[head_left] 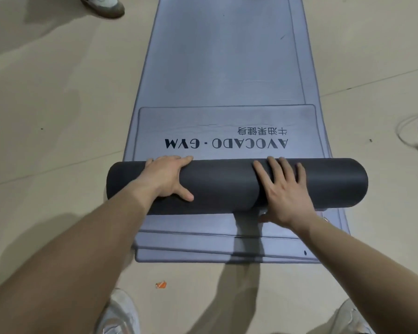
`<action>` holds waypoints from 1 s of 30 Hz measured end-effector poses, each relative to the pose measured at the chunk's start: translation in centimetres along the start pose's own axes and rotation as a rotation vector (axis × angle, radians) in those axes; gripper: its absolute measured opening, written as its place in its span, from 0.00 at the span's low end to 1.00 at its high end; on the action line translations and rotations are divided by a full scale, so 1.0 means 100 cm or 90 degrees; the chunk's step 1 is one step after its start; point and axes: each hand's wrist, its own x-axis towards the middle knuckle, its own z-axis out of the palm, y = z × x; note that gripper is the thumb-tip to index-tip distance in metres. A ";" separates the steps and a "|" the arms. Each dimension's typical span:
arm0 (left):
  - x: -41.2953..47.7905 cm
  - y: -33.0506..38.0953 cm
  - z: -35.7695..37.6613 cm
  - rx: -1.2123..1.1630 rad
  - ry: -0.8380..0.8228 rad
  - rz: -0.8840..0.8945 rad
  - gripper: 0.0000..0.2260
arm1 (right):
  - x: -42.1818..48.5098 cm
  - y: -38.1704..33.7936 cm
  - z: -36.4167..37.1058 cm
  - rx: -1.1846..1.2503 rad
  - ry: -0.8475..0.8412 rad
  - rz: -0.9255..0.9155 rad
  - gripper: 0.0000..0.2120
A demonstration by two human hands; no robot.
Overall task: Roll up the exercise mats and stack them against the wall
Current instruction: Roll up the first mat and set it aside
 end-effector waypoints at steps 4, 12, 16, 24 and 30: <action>-0.011 0.001 0.029 0.068 0.182 -0.031 0.48 | 0.052 0.020 -0.023 0.074 -0.029 -0.026 0.70; 0.038 -0.017 0.020 0.132 0.182 -0.001 0.64 | 0.065 0.029 -0.003 -0.032 0.052 -0.043 0.68; 0.036 -0.014 0.010 0.134 0.146 0.002 0.63 | 0.072 0.030 -0.021 -0.032 0.019 -0.066 0.61; -0.043 0.019 0.049 0.153 0.069 0.003 0.60 | 0.004 0.024 -0.020 -0.017 -0.090 -0.110 0.55; -0.036 0.025 0.049 0.111 0.110 0.027 0.58 | 0.012 0.024 -0.015 0.011 -0.077 -0.048 0.65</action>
